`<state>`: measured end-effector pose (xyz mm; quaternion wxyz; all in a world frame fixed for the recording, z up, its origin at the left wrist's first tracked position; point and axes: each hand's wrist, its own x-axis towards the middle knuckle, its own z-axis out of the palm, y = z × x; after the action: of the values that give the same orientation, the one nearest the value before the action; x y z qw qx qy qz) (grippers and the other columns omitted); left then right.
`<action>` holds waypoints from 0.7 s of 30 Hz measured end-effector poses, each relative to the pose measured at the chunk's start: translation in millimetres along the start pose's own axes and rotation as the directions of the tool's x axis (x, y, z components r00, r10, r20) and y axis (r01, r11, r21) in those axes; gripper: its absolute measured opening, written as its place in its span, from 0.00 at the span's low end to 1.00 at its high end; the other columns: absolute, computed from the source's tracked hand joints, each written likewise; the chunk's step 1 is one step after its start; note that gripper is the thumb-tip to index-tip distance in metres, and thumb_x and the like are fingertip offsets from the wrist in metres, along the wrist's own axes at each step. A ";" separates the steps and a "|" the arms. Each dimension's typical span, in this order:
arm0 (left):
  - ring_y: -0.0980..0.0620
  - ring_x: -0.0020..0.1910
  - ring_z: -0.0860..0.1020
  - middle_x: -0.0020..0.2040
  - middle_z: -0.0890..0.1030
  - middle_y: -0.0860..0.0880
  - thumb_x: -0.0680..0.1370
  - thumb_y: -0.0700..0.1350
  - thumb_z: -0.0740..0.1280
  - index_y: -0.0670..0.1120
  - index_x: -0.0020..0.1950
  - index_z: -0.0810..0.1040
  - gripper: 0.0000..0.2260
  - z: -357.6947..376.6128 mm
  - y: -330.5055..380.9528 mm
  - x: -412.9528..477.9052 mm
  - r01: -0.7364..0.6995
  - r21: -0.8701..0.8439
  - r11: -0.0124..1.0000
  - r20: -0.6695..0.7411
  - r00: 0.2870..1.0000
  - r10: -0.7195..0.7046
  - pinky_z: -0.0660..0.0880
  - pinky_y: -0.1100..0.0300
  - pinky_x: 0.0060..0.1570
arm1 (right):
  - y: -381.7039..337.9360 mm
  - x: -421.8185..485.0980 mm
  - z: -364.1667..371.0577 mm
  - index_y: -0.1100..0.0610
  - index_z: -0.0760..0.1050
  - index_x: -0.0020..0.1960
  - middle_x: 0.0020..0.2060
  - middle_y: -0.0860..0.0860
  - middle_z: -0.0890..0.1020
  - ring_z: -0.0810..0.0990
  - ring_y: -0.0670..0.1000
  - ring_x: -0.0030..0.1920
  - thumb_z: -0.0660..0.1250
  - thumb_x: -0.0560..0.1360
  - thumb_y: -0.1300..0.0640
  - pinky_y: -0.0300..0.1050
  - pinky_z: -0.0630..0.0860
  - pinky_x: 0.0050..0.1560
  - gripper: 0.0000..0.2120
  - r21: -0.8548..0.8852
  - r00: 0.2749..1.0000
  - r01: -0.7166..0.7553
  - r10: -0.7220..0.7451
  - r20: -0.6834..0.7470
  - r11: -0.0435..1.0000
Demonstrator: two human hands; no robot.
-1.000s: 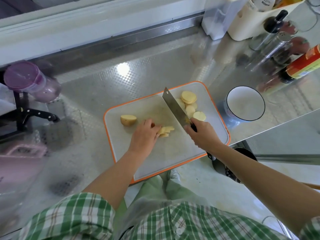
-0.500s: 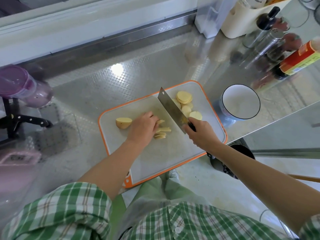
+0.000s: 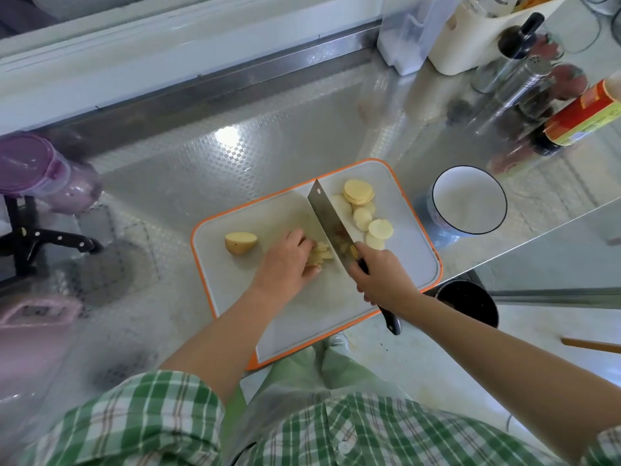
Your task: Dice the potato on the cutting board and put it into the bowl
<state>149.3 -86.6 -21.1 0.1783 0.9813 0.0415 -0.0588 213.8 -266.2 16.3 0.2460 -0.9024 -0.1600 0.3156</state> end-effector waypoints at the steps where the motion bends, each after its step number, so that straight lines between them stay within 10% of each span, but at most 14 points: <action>1: 0.45 0.48 0.74 0.49 0.75 0.46 0.70 0.51 0.74 0.44 0.55 0.79 0.18 2.2 0.7 -3.0 0.018 -0.004 1.000 -0.015 1.000 -0.018 0.74 0.53 0.44 | -0.2 0.0 3.1 0.59 0.65 0.42 0.31 0.60 0.78 0.79 0.59 0.27 0.59 0.77 0.56 0.57 0.79 0.30 0.08 -0.030 1.000 0.018 -0.018 -0.011 0.999; 21: 0.46 0.39 0.77 0.43 0.78 0.47 0.67 0.45 0.77 0.45 0.47 0.82 0.12 13.9 9.8 -29.4 0.100 -0.071 0.992 -0.171 0.979 -0.111 0.76 0.55 0.35 | -14.9 -5.3 4.9 0.56 0.61 0.41 0.28 0.52 0.69 0.69 0.57 0.30 0.57 0.80 0.52 0.47 0.62 0.30 0.12 -0.295 0.986 0.148 -0.164 -0.030 0.944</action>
<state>119.8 -102.5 -26.9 0.2012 0.9731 0.1107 0.0196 204.7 -254.5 23.7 0.1389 -0.9214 -0.2691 0.2434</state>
